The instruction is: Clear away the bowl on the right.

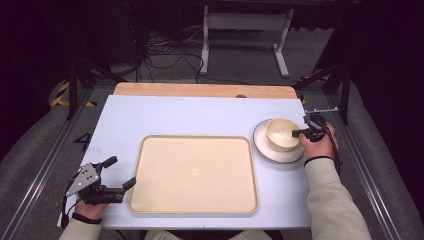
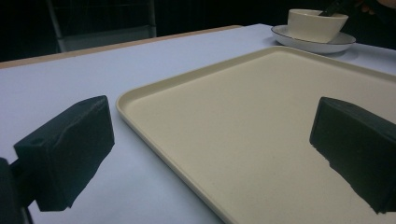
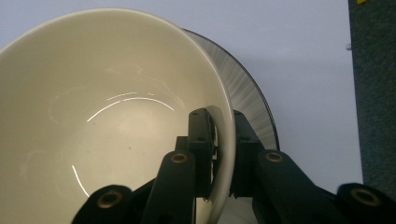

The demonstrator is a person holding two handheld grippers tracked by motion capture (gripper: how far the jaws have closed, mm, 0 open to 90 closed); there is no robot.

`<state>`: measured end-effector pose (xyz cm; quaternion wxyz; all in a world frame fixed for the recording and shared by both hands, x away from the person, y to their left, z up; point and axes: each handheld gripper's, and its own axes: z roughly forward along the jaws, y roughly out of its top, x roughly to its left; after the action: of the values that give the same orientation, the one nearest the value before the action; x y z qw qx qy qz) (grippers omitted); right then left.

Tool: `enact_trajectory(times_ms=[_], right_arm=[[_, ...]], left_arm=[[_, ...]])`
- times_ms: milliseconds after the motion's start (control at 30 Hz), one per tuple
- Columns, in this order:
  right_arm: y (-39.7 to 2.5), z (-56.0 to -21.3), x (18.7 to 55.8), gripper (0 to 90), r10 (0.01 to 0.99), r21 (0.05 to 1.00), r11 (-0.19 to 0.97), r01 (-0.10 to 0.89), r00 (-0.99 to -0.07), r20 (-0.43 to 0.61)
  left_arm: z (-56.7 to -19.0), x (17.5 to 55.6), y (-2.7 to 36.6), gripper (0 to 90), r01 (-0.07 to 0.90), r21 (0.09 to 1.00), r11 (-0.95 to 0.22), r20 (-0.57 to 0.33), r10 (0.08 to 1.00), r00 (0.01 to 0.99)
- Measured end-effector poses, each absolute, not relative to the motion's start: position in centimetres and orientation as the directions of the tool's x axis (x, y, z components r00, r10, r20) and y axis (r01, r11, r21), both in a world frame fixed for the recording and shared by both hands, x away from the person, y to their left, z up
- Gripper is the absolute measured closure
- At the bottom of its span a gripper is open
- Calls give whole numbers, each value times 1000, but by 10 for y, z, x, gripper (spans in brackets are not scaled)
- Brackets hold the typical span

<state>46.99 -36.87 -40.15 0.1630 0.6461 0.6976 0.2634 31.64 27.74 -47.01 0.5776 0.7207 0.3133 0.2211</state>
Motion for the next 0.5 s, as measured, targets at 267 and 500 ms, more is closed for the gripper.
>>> enact_trajectory(times_ms=[267, 500], right_arm=[[-366, -397, 467, 835, 987, 570, -37, 821, -59, 149], [-364, -387, 468, 823, 984, 569, -51, 821, -55, 168]], left_arm=[[-470, 316, 277, 4, 197, 971, -137, -44, 707, 706], [-470, 316, 277, 4, 196, 971, -134, -45, 708, 705]])
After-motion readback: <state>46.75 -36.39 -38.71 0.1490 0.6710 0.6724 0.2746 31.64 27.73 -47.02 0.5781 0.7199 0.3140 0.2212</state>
